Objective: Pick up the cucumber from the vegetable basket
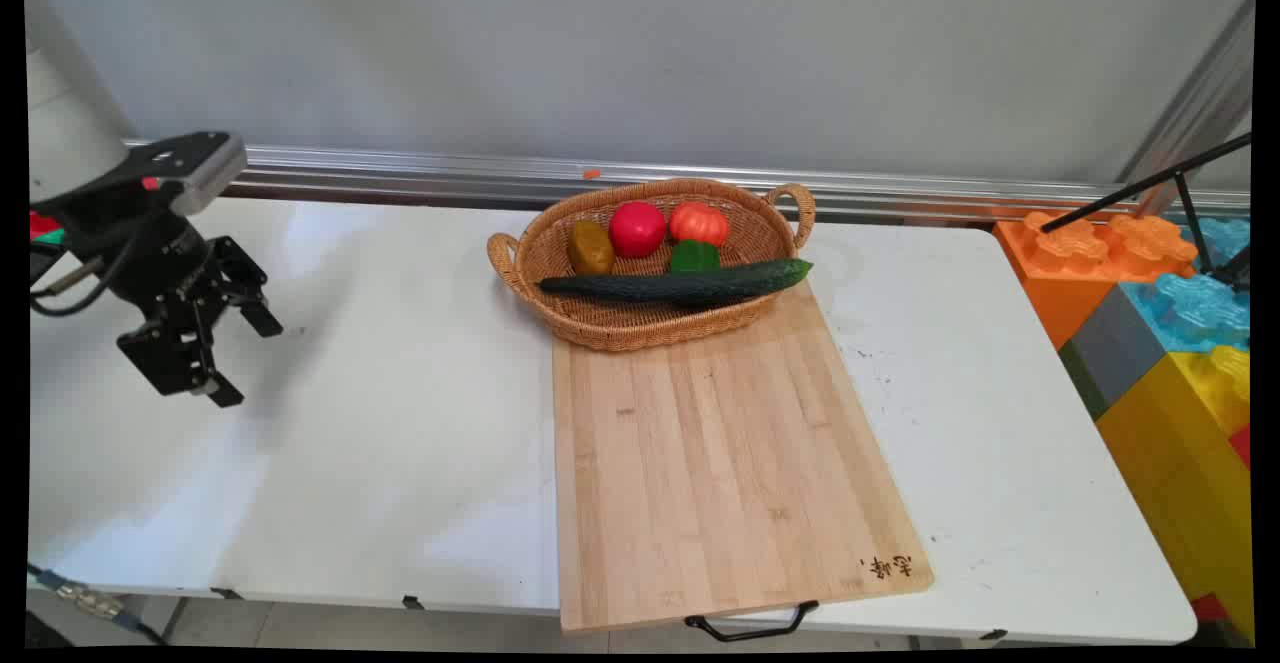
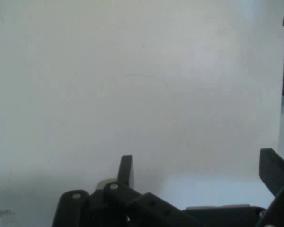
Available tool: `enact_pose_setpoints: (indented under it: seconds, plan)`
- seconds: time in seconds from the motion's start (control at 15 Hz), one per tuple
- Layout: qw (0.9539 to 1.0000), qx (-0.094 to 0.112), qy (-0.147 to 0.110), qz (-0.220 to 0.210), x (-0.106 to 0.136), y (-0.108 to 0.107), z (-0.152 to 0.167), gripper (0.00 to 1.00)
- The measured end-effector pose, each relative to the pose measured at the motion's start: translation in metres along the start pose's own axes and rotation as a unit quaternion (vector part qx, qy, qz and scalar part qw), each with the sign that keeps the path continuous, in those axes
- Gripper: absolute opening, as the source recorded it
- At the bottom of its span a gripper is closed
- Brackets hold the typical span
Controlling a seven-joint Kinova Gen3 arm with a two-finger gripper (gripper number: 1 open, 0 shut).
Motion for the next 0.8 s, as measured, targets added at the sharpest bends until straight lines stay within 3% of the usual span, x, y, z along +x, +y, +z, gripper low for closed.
enact_pose_setpoints:
  seconds: [0.33, 0.8]
  plan:
    - [0.9994, 0.019, 0.030, 0.003, 0.020, 0.005, 0.014, 1.00]
    - [0.9935, 0.072, 0.084, 0.026, 0.092, -0.006, 0.020, 1.00]
